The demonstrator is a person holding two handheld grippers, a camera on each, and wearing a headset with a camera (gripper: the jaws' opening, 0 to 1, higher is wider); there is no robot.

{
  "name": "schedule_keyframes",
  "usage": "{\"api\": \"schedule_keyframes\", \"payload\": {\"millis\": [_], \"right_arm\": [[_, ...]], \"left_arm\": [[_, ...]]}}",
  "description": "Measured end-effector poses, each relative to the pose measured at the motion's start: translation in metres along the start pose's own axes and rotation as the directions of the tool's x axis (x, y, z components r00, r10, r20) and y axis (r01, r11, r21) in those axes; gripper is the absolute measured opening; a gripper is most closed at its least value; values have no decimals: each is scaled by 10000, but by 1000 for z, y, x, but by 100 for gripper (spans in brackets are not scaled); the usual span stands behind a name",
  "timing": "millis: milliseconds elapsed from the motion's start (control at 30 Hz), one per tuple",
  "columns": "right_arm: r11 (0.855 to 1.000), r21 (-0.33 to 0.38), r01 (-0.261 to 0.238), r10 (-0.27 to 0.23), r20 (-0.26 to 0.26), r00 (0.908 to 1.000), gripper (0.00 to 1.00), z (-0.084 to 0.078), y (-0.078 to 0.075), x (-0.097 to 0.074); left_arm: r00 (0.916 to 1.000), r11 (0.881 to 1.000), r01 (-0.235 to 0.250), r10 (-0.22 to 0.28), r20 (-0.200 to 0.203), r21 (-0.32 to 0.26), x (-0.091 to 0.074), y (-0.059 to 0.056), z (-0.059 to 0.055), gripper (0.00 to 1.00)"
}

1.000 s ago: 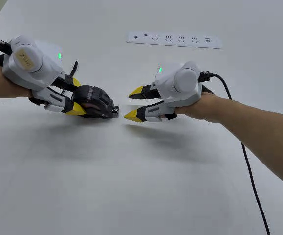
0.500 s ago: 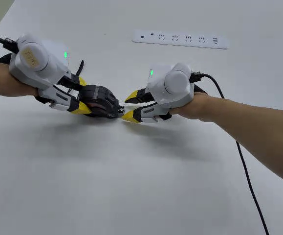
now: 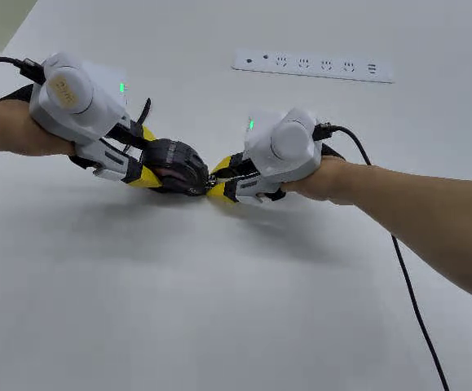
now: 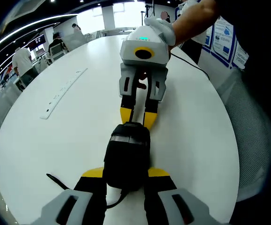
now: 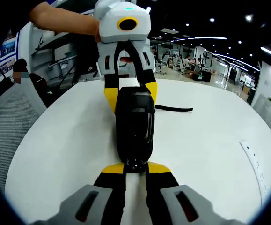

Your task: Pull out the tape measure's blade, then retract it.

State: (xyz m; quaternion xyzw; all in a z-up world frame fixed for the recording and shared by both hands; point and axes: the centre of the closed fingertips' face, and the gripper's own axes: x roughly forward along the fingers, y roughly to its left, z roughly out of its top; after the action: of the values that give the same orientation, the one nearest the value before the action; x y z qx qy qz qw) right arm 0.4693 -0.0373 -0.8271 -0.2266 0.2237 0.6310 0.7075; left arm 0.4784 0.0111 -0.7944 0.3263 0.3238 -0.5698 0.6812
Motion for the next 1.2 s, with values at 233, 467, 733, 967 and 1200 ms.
{"api": "schedule_keyframes", "payload": {"millis": [233, 467, 733, 967, 1200], "right_arm": [[9999, -98, -108, 107, -117, 9999, 13, -1, 2, -1], [9993, -346, -113, 105, -232, 9997, 12, -2, 1, -2], [9984, -557, -125, 108, -308, 9995, 12, -2, -1, -4], [9978, -653, -142, 115, -408, 9991, 12, -4, -1, -8], [9975, -687, -179, 146, -488, 9987, 12, -7, -2, -12]], "left_arm": [[10000, 10000, 59, -59, -8, 64, 0, -1, 0, 27], [10000, 10000, 50, -50, 11, -47, 0, -1, 0, 27], [10000, 9999, 5, -5, -12, -113, 0, -1, -1, 27], [10000, 9998, -12, 12, 6, -192, 0, -1, -1, 27], [10000, 9998, -13, 13, 10, -222, 0, -1, 0, 27]]}}
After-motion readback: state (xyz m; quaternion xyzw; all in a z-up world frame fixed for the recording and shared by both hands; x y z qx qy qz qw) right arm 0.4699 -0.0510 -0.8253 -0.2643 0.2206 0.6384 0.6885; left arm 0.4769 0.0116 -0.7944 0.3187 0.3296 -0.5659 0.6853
